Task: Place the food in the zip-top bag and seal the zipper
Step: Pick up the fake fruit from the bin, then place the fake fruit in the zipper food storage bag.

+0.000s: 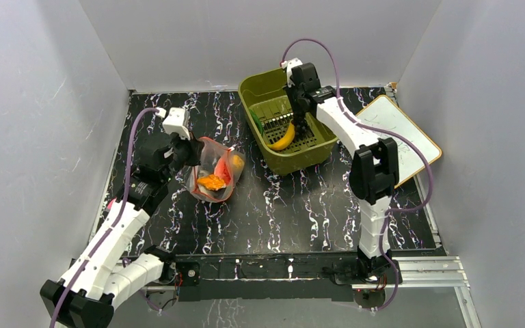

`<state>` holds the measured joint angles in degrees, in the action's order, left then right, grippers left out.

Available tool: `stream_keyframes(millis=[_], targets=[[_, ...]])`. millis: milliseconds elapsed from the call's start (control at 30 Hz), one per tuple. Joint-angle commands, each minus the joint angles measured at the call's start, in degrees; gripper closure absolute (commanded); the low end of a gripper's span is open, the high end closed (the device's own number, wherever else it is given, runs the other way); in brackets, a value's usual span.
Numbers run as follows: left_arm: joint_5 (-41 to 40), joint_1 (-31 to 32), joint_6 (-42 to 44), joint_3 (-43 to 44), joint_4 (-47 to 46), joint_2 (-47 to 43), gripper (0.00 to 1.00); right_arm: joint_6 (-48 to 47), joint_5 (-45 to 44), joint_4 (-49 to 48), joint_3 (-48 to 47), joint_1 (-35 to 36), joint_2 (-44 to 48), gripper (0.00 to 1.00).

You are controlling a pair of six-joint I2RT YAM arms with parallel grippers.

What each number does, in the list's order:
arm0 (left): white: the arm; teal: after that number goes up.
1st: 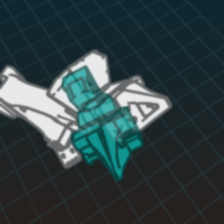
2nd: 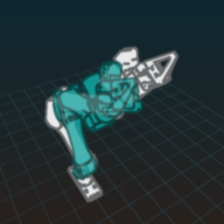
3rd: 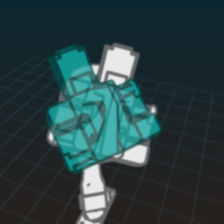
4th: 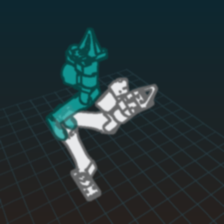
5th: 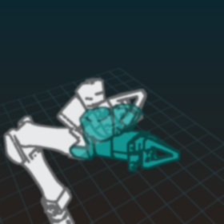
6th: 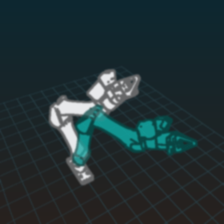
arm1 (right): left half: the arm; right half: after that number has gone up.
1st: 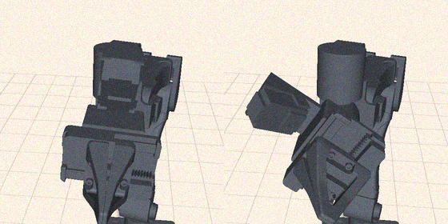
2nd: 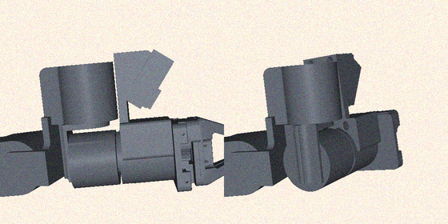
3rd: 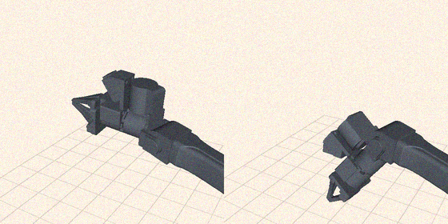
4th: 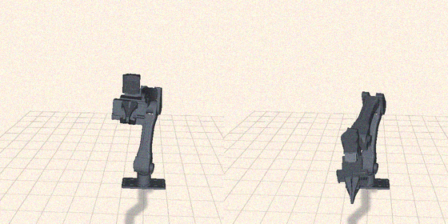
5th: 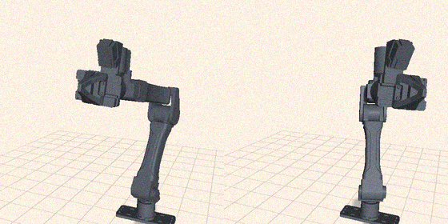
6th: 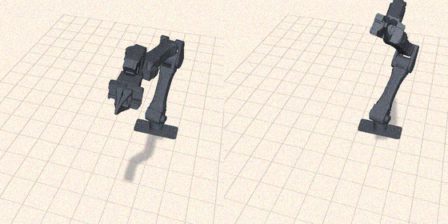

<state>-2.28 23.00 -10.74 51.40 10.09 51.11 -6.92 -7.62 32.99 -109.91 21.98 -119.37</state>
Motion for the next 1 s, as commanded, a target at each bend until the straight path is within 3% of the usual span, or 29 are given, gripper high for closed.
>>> stream_keyframes(millis=[0,200,467,967], targets=[[1.1,0.1,-3.1,3.2,-0.8,1.6,1.0,1.7,2.0,-5.3,1.0,1.3,8.0,1.0],[-2.2,0.1,-5.4,3.0,-2.3,4.0,1.0,4.0,2.6,-9.3,6.8,5.0,15.3,1.0],[0.2,0.1,-9.5,4.4,-2.9,5.1,1.0,3.9,1.4,-10.0,6.8,10.6,23.1,1.0],[4.3,0.1,-14.4,6.9,-3.3,5.1,1.0,9.7,13.8,-18.3,13.3,17.8,36.4,1.0]])
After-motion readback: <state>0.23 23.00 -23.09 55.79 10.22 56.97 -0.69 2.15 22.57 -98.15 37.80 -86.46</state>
